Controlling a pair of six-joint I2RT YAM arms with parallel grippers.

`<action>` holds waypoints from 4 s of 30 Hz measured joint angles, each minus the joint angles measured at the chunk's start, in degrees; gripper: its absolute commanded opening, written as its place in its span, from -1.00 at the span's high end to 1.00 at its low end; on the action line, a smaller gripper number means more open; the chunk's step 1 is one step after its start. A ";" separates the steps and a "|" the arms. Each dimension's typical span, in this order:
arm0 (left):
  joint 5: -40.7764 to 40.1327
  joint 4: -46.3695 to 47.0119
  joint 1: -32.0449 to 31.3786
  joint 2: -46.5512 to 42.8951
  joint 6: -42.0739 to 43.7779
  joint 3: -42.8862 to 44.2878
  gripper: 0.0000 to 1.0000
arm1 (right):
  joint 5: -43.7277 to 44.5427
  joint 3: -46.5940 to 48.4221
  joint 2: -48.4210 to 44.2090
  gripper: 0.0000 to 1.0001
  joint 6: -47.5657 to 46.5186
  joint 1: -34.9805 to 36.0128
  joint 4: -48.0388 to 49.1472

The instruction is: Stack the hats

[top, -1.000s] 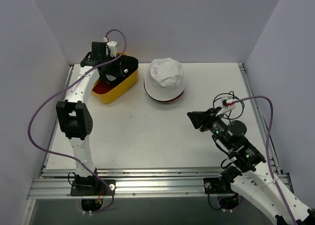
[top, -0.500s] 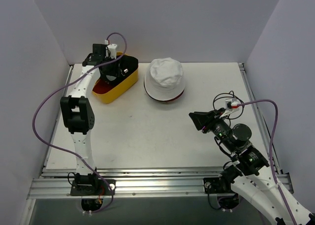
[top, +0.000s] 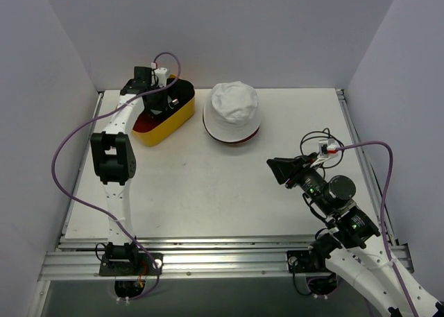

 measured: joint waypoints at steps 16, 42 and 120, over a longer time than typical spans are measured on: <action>-1.27 2.78 0.17 -9.90 -0.42 -1.79 0.95 | 0.04 0.02 2.21 0.38 -0.66 0.00 0.00; 9.94 3.72 -17.16 -62.49 -14.19 -25.75 0.95 | -3.52 30.36 19.87 -0.13 -10.67 0.66 -9.05; 28.76 29.79 -27.82 -67.63 -32.44 -46.82 0.95 | -10.67 -4.85 11.72 1.00 -2.23 11.96 26.71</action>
